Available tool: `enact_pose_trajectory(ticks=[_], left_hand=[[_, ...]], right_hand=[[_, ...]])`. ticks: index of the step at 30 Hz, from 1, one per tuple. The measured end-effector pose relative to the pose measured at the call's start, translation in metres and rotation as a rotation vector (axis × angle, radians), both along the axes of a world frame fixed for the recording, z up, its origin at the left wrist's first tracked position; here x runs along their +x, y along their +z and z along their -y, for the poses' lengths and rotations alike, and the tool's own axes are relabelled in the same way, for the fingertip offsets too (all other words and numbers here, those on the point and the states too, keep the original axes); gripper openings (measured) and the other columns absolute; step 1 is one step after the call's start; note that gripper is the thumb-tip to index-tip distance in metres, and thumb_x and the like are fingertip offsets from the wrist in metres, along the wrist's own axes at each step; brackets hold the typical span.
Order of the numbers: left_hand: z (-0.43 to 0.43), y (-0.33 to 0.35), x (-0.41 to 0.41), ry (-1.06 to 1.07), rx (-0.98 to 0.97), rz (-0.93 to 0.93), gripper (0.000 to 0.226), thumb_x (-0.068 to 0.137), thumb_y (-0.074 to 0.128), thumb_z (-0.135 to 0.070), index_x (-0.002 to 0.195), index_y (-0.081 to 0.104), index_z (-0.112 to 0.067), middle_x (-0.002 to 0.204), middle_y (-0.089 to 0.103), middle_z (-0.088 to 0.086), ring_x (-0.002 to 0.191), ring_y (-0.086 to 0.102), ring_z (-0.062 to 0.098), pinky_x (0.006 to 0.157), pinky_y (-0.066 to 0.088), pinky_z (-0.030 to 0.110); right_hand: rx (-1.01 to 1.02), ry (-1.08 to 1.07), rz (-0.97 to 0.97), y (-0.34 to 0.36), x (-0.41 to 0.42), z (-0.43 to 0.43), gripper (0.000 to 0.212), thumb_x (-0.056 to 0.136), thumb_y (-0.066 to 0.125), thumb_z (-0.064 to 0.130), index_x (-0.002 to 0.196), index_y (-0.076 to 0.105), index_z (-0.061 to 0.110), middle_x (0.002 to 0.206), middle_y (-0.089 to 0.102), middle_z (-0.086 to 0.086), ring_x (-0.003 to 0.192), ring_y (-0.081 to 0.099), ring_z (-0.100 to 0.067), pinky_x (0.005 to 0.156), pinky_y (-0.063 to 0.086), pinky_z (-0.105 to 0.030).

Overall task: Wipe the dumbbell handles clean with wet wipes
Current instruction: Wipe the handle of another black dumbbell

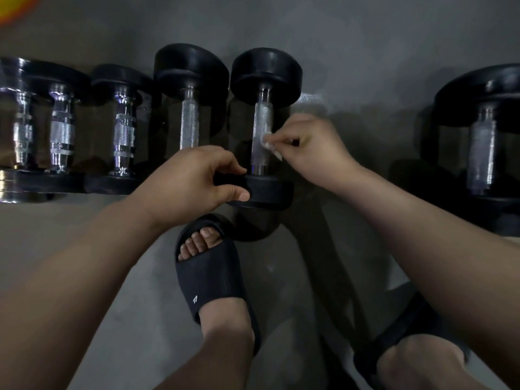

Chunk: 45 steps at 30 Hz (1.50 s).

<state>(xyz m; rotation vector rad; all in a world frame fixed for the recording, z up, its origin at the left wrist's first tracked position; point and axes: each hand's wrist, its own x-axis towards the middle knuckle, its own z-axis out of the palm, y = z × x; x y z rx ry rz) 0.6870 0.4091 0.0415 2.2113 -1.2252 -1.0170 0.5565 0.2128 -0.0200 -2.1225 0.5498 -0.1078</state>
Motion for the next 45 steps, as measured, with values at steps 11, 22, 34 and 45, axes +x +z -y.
enact_pose_trajectory(ticks=[11,22,34,45], left_hand=[[-0.004,-0.002,-0.003,0.019,-0.002,0.053,0.039,0.075,0.082,-0.044,0.107,0.071,-0.025,0.099,0.061,-0.017,0.092,0.058,-0.003,0.078,0.043,0.015],[-0.002,-0.003,-0.002,0.044,-0.006,0.039,0.038,0.073,0.084,-0.044,0.104,0.071,-0.025,0.098,0.064,-0.015,0.094,0.060,-0.001,0.080,0.049,0.023],[0.001,-0.001,-0.004,0.016,0.004,0.052,0.039,0.075,0.084,-0.040,0.106,0.071,-0.022,0.097,0.061,-0.015,0.092,0.060,0.002,0.078,0.047,0.019],[0.008,-0.003,-0.011,-0.062,-0.024,0.119,0.034,0.079,0.081,-0.038,0.103,0.066,-0.019,0.097,0.058,-0.009,0.092,0.058,0.012,0.078,0.047,0.029]], right_hand=[[0.088,-0.198,-0.018,-0.004,0.010,-0.001,0.015,0.089,0.075,0.019,0.074,0.074,0.016,0.083,0.068,-0.002,0.074,0.062,-0.004,0.069,0.045,-0.014],[0.071,-0.243,0.030,-0.001,0.016,-0.011,0.009,0.089,0.073,0.016,0.091,0.080,0.021,0.090,0.063,0.001,0.082,0.061,-0.004,0.077,0.049,-0.018],[-0.067,-0.213,0.026,0.008,0.028,-0.011,0.014,0.094,0.067,0.017,0.098,0.080,0.017,0.090,0.059,0.000,0.081,0.059,-0.010,0.073,0.043,-0.011],[-0.081,-0.206,0.019,0.010,0.020,-0.015,0.016,0.092,0.068,0.010,0.101,0.080,0.014,0.091,0.058,-0.001,0.078,0.054,-0.005,0.074,0.039,-0.005]])
